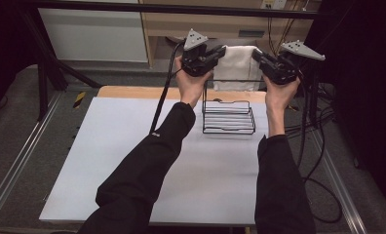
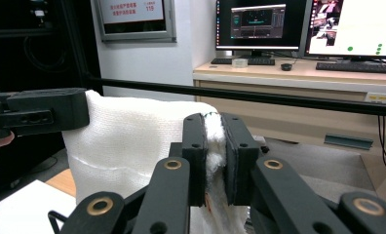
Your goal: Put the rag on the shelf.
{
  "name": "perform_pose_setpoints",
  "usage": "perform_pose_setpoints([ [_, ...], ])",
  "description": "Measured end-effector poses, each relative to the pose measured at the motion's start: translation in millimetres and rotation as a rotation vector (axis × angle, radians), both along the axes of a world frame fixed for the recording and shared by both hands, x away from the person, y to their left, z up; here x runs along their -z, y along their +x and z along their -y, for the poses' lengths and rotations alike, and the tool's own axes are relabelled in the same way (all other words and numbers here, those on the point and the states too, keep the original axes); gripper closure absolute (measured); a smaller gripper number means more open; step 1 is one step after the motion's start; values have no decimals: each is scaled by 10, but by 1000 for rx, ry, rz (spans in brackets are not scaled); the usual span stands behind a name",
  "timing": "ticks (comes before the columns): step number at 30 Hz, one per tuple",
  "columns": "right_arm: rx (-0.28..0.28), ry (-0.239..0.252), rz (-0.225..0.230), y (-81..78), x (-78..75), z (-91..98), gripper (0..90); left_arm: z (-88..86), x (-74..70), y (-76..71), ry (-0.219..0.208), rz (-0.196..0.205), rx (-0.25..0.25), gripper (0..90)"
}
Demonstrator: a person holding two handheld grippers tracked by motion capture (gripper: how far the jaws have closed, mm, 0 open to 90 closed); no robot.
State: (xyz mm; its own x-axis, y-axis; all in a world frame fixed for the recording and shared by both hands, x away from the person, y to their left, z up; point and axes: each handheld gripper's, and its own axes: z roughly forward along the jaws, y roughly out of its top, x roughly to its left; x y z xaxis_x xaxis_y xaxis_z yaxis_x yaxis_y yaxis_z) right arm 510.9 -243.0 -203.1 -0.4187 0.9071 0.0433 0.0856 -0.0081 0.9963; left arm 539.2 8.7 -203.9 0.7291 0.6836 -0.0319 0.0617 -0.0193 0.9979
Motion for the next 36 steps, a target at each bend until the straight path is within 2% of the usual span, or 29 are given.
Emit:
perform_pose_setpoints([
  [23, -16, -9, -11, -192, 169, 23, 810, -38, 179, -121, 18, -22, 48, 833],
  [26, -20, -12, -13, -212, 185, 33, 810, -41, 204, -153, 24, -40, 58, 832],
  [30, -29, -4, -7, -265, 219, 40, 809, -57, 232, -208, 24, -42, 68, 832],
  [36, -40, -18, 1, -337, 238, 43, 807, -74, 243, -276, 35, -39, 80, 832],
])
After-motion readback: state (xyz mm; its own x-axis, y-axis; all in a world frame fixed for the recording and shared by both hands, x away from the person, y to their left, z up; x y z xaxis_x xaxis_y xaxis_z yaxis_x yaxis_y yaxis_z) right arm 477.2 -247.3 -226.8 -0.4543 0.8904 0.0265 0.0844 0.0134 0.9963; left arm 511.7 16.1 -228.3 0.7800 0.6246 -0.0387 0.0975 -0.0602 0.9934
